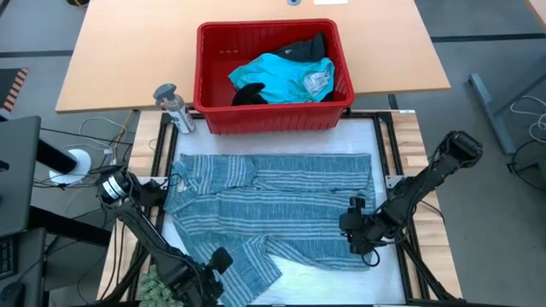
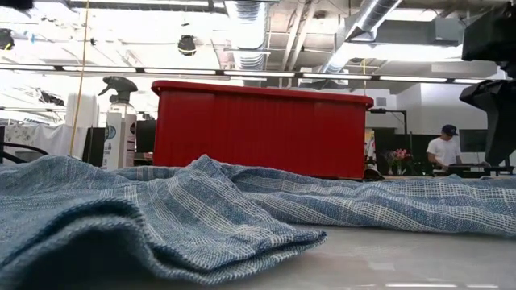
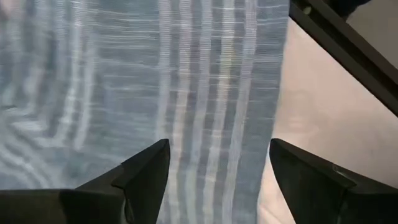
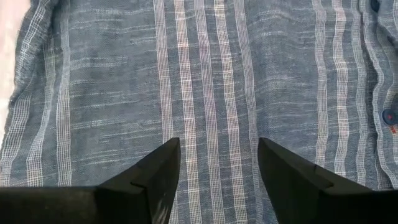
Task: Fold Laundry from Bin
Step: Fold the patterned blue shirt
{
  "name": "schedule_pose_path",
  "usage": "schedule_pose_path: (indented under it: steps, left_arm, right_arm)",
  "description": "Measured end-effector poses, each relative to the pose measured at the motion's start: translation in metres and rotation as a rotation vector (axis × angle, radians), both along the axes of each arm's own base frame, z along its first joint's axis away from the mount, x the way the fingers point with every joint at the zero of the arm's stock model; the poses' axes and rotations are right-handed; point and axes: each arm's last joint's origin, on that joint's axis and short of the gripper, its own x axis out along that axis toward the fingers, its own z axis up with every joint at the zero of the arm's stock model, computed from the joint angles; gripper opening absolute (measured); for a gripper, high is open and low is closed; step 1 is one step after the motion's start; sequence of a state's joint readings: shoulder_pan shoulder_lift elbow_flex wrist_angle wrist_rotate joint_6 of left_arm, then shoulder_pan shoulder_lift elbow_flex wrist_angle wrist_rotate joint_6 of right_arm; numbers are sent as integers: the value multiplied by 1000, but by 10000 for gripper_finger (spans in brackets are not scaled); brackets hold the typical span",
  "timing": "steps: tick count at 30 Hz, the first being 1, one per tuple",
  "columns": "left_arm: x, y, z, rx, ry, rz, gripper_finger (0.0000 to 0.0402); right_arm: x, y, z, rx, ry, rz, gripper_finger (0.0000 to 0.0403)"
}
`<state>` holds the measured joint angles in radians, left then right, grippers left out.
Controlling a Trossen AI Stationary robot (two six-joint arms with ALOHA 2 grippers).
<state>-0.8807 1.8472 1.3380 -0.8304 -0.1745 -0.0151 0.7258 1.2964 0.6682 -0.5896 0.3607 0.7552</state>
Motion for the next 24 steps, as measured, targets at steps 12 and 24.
schedule_pose_path:
  steps: [12, 24]
  left_arm:
    - [-4, -15, -22, 33, 8, -89, 265]
    - [2, -11, -39, -37, -2, -89, 265]
  right_arm:
    - [0, 0, 0, 3, 1, -7, 240]
    - [0, 0, 0, 19, -2, -36, 240]
